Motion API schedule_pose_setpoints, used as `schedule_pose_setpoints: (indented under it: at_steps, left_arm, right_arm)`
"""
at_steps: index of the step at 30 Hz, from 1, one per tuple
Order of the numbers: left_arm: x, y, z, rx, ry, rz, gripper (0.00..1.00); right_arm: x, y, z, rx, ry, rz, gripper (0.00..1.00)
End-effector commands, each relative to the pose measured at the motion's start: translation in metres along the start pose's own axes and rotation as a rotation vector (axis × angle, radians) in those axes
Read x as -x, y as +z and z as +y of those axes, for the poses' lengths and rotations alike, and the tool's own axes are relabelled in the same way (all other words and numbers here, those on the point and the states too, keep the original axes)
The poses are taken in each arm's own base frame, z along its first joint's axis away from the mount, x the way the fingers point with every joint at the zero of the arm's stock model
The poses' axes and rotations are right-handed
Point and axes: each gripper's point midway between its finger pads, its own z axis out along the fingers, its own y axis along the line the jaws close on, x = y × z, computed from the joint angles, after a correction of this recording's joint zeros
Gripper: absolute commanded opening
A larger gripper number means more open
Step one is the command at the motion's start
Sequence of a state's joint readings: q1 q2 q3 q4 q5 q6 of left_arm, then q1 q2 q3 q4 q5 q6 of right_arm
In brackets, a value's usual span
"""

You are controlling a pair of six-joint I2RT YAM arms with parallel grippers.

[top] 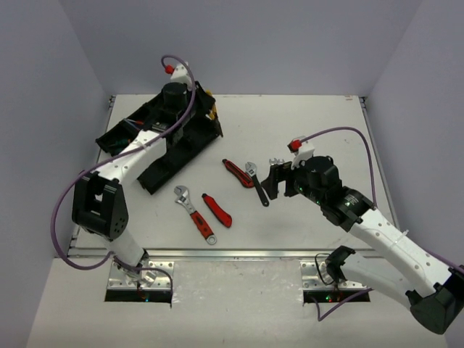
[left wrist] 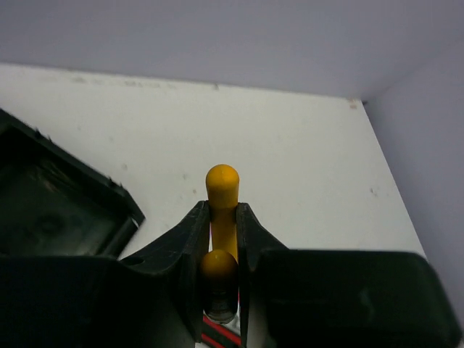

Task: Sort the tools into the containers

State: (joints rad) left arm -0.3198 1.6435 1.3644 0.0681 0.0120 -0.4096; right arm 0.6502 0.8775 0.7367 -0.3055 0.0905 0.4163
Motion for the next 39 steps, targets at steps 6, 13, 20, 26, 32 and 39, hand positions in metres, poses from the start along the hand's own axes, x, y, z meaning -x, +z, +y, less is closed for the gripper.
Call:
schedule_pose_setpoints:
  at_steps: [6, 13, 20, 26, 32, 39]
  left_arm:
    - [0.16, 0.05, 0.089, 0.245, 0.519, -0.398, 0.0]
    - [0.15, 0.082, 0.138, 0.279, 0.793, -0.407, 0.0]
    - [0.138, 0.103, 0.144, 0.205, 1.006, -0.418, 0.0]
    - [0.108, 0.118, 0.169, 0.099, 1.113, -0.341, 0.0]
    - [0.089, 0.123, 0.198, 0.019, 1.165, -0.302, 0.0]
    - [0.074, 0.125, 0.225, -0.003, 1.154, -0.284, 0.04]
  right_arm:
    - [-0.02, -0.017, 0.008, 0.083, -0.012, 0.017, 0.99]
    - [-0.026, -0.021, 0.021, 0.167, -0.008, 0.013, 0.99]
    - [-0.029, -0.021, 0.022, 0.171, -0.004, 0.026, 0.99]
    - [-0.028, -0.021, 0.021, 0.168, -0.01, 0.026, 0.99]
    - [-0.032, -0.018, 0.017, 0.149, -0.017, 0.041, 0.99]
    - [-0.035, -0.013, 0.016, 0.14, -0.02, 0.059, 0.99]
